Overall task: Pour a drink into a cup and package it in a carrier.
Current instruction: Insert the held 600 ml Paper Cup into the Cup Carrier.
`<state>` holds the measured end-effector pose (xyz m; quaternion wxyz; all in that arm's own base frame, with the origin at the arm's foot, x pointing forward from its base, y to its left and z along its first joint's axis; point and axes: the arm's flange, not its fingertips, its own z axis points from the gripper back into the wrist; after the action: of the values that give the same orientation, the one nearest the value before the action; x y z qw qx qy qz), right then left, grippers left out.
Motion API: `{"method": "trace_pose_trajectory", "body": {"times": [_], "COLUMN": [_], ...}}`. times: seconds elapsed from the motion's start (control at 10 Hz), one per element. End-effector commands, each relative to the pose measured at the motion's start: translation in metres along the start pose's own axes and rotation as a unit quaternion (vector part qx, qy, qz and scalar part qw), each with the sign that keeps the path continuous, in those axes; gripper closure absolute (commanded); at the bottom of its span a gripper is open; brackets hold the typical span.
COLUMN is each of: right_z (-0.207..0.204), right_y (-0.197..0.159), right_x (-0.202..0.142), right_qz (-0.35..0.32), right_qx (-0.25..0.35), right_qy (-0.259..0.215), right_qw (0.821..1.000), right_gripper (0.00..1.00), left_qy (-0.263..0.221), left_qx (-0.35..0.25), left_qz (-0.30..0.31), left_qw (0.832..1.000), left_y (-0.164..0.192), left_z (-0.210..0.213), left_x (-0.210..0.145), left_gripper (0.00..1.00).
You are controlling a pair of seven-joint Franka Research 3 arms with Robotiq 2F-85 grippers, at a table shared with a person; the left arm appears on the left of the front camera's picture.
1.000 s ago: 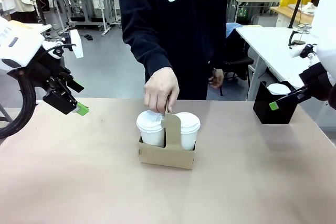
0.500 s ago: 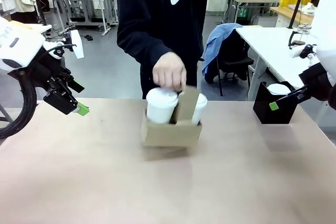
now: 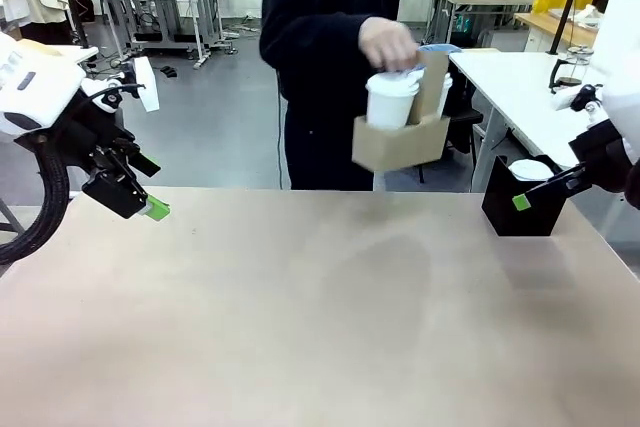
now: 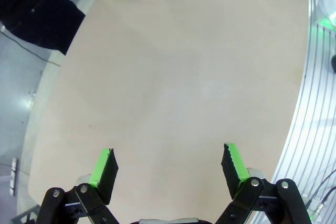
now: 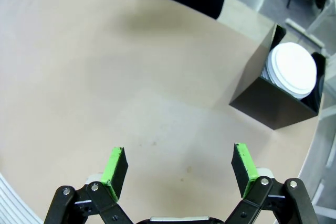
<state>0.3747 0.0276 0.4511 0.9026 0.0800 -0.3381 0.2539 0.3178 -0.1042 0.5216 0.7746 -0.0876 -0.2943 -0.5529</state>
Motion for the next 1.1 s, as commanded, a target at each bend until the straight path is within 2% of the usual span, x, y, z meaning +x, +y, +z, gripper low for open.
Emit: {"method": "trace_pose_trajectory", "body": {"times": [0.0,1.0], "right_z": [-0.0010,-0.0010], "right_y": [-0.0032,-0.0032], "right_x": [-0.0030,-0.0030], "right_qz": [0.004,0.004], "right_qx": [0.006,0.006], "right_qy": [-0.011,-0.011], "right_qw": [1.000,1.000], "right_gripper": [0.00,0.00], "left_qy": [0.002,0.002], "left_qx": [0.004,0.004], "left_qz": [0.006,0.006], "left_qw": [1.000,1.000], "left_y": [-0.0007,-0.0007], "left_z": [0.0010,0.0010], "left_x": [0.0004,0.0004], "left_gripper": [0.00,0.00]}}
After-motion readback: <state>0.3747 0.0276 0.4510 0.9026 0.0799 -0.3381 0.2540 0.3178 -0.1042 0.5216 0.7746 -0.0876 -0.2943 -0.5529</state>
